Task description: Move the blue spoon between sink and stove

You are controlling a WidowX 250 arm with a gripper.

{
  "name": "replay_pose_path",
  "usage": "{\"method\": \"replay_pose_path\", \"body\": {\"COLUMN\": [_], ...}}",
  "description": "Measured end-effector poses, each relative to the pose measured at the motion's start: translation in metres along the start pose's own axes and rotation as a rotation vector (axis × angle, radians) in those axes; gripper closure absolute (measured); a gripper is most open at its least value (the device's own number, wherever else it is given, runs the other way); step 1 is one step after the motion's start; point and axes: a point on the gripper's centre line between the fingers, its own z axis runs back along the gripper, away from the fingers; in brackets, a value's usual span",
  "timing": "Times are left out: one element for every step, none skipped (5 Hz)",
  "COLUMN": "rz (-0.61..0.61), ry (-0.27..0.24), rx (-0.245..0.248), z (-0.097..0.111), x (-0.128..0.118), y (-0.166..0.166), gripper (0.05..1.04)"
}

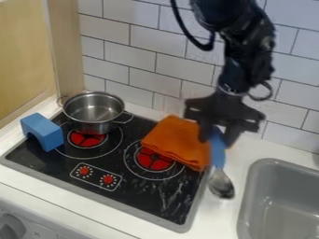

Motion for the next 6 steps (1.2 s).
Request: {"method": "replay_pose_path", "body": {"rz": [-0.033, -0.076, -0.1, -0.117, -0.098, -0.082], "ry": [0.002, 0.032, 0.055, 0.053, 0.068, 0.051], "rx": [-0.024, -0.017, -0.011, -0.015, -0.004, 0.009], "z": [-0.005, -0.017, -0.024, -0.024, -0.022, -0.02], "x": [-0.005, -0.013, -0.019, -0.016, -0.016, -0.012], "y": [-0.011, -0.017, -0.019, -0.021, -0.021, -0.02], "gripper": [0.64, 0.64, 0.64, 0.572, 0.255, 0.062]}}
